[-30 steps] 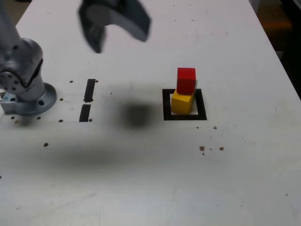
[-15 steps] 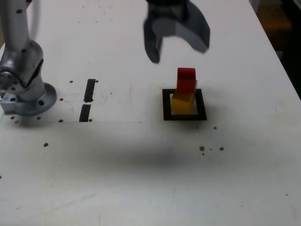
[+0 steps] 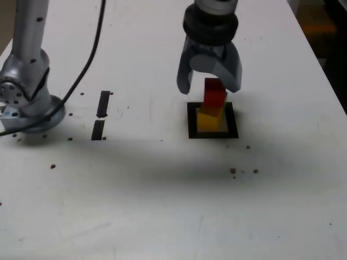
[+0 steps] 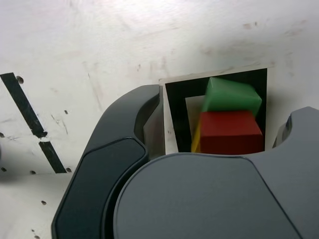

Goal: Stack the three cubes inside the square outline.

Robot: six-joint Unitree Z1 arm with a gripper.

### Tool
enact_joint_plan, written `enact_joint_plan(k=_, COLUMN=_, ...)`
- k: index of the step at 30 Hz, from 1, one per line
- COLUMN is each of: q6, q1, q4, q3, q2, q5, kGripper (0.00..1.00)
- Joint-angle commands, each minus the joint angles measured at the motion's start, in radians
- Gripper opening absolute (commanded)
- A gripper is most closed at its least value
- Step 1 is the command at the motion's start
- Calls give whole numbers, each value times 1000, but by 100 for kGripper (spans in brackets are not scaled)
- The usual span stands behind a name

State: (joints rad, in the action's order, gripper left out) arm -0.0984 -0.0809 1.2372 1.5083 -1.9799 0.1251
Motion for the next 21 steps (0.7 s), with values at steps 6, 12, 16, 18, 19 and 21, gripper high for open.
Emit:
enact_joint_plan(k=6, q6=-3, q1=-1, q4=-5, q3=7, q2=-19, q5=-5, kGripper=82)
enact_joint_plan(k=12, q6=-1, q1=-1, q4=-22, q3=18, q2=-21, q5=-15, kGripper=53)
enact_joint_plan(k=16, q6=-1, q1=-2, q4=-38, q3=19, q2=-29, q5=-28, kGripper=43)
enact_joint_plan(k=18, q6=0, q1=-2, q4=-38, q3=20, q2=-28, q5=-27, kGripper=38)
enact_joint_plan(k=19, q6=0, q1=-2, q4=-34, q3=20, q2=-26, q5=-24, kGripper=35)
enact_joint_plan(k=21, q6=3, q1=-2, q4=-25, q3=21, q2=-17, q5=-14, kGripper=29)
